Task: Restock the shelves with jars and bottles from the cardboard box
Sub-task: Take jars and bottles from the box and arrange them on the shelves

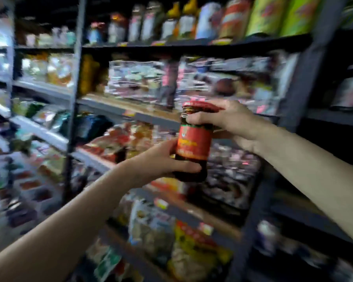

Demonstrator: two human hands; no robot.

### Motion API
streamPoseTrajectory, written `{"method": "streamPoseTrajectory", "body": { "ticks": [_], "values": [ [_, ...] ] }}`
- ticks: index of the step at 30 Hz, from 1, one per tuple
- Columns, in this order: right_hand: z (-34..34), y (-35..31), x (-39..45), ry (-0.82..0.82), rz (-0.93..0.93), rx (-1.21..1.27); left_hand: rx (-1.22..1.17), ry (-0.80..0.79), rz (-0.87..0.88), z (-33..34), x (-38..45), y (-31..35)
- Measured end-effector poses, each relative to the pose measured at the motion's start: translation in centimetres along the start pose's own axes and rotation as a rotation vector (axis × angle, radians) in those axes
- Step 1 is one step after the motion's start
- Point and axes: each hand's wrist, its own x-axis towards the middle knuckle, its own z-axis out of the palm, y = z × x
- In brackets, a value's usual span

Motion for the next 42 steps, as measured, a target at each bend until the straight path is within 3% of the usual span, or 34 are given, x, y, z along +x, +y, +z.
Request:
{"method": "streamPoseTrajectory", "body": {
  "ticks": [3,5,8,10,12,15,17,20,26,33,37,39,42],
  "values": [
    [-8.5,0.2,-4.3,0.195,-0.035,-0.001,-0.044,0.012,0.145,8.5,5.5,2.7],
    [-13.5,0.0,-6.9,0.409,-0.123,-0.037,-0.138,-0.005,0.238,13.8,9.0,5.1],
    [-18.9,0.4,-11.1,0.67,-0.178,-0.301,-0.187,-0.043,0.348,21.2,12.9,8.8],
    [-22.2,1.2,-13.7,0.762,-0.222,-0.499,-0.131,-0.024,0.44,25.5,14.8,11.0],
    [-25.7,1.6,-16.0,0.823,-0.299,-0.525,-0.033,-0.006,0.535,29.2,16.5,13.1],
    [-30.8,1.6,-18.1,0.859,-0.369,-0.549,0.101,-0.03,0.607,32.5,18.9,16.2],
    [-33.5,1.2,-19.4,0.856,-0.37,-0.698,0.175,-0.111,0.6,33.7,20.4,17.7],
    [-37.2,1.2,-21.1,0.807,-0.287,-0.852,0.206,-0.152,0.562,35.2,22.9,18.8],
    [-42.0,4.8,-22.5,0.795,-0.114,-0.838,0.305,-0.114,0.492,38.0,27.7,18.3],
    [-44.5,8.3,-19.5,0.89,-0.009,-0.67,0.442,-0.148,0.322,38.2,29.4,16.4],
    [-45.5,10.1,-16.0,0.949,0.132,-0.327,0.467,-0.114,0.253,37.8,30.3,16.0],
    [-46.3,11.0,-14.6,0.93,0.198,-0.169,0.528,-0.134,0.25,37.7,30.5,16.0],
    [-46.7,11.1,-13.9,0.878,0.268,-0.118,0.62,-0.122,0.29,37.5,30.5,16.5]
  ]
}}
